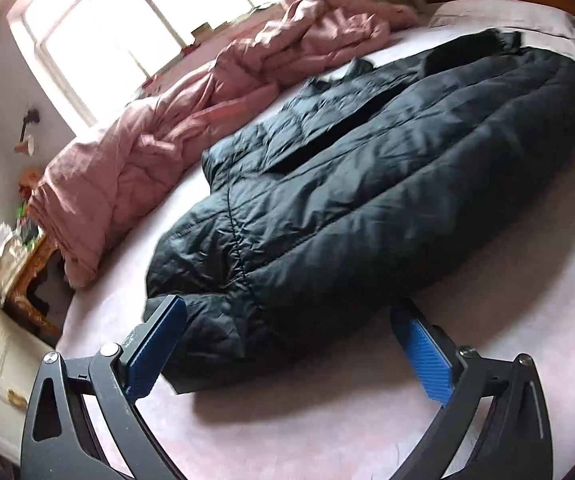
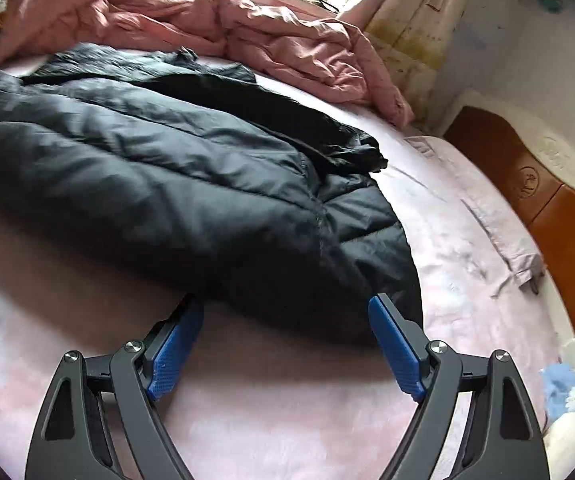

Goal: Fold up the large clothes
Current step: 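Grasp the folded jacket edge with the right gripper while the left gripper grasps beside it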

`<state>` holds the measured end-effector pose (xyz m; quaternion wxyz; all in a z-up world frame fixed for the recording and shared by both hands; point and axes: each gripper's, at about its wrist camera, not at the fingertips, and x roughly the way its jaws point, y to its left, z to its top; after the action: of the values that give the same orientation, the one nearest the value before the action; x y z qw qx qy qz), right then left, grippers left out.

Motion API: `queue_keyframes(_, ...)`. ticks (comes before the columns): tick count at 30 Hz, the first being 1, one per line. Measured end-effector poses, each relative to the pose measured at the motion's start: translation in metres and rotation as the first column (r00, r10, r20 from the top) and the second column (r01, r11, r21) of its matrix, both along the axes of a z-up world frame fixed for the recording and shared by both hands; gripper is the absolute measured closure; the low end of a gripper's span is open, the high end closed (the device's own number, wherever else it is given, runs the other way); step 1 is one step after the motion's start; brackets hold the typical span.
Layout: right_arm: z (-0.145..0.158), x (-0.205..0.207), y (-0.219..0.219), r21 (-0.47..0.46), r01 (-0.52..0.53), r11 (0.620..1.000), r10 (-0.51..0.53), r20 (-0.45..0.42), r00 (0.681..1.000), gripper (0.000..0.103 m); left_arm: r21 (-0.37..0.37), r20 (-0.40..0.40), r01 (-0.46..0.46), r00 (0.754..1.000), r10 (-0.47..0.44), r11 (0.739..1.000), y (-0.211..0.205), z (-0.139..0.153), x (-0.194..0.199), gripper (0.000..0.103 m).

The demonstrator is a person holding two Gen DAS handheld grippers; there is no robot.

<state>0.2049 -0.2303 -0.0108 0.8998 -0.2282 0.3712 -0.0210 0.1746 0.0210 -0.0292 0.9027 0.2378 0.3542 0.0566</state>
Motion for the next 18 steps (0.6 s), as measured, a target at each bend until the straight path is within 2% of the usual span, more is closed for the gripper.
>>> queue_keyframes(1, -0.001, 0.005, 0.000, -0.006, 0.004, 1.000, -0.004, -0.001, 1.000, 0.017, 0.010, -0.005, -0.030, 1.000, 0.030, 0.999, 0.003, -0.004, 0.005, 0.002)
queue_keyframes(3, 0.000, 0.011, -0.004, 0.004, 0.006, 1.000, -0.006, -0.001, 1.000, 0.017, 0.054, 0.018, -0.180, 0.984, 0.179, 0.982, 0.018, -0.011, 0.017, 0.003)
queue_keyframes(5, 0.001, 0.014, -0.007, 0.004, 0.027, 1.000, -0.027, 0.011, 1.000, 0.017, -0.010, 0.006, -0.246, 0.969, 0.246, 0.969, 0.036, -0.010, 0.023, 0.011)
queue_keyframes(6, 0.001, 0.017, -0.009, -0.010, 0.060, 0.998, -0.060, 0.033, 0.998, 0.019, -0.060, 0.003, -0.250, 0.968, 0.250, 0.966, 0.043, -0.007, 0.023, 0.025)
queue_keyframes(7, 0.001, 0.019, -0.012, -0.021, 0.090, 0.996, -0.088, 0.055, 0.995, 0.041, -0.100, 0.012, -0.238, 0.971, 0.240, 0.966, 0.047, -0.003, 0.020, 0.044)
queue_keyframes(8, 0.001, 0.020, -0.014, -0.047, 0.140, 0.989, -0.136, 0.083, 0.987, 0.059, -0.113, 0.033, -0.225, 0.973, 0.230, 0.968, 0.047, 0.000, 0.017, 0.060)
queue_keyframes(9, 0.002, 0.019, -0.017, -0.042, 0.161, 0.986, -0.157, 0.089, 0.984, 0.084, -0.095, 0.059, -0.241, 0.967, 0.247, 0.966, 0.047, 0.002, 0.013, 0.083)
queue_keyframes(11, 0.009, 0.014, -0.027, 0.040, 0.135, 0.990, -0.138, 0.093, 0.986, 0.091, -0.125, 0.083, -0.225, 0.968, 0.236, 0.966, 0.049, 0.007, 0.005, 0.088)
queue_keyframes(14, 0.025, -0.003, -0.041, 0.152, 0.116, 0.982, -0.131, 0.095, 0.987, 0.094, -0.197, 0.075, -0.205, 0.972, 0.223, 0.959, 0.054, 0.016, -0.013, 0.091)
queue_keyframes(16, 0.032, -0.019, -0.046, 0.185, 0.096, 0.978, -0.113, 0.088, 0.990, 0.094, -0.212, 0.090, -0.176, 0.976, 0.199, 0.961, 0.054, 0.029, -0.035, 0.092)
queue_keyframes(18, 0.041, -0.046, -0.048, 0.177, 0.061, 0.982, -0.079, 0.097, 0.992, 0.094, -0.228, 0.102, -0.137, 0.981, 0.163, 0.964, 0.052, 0.044, -0.063, 0.092)
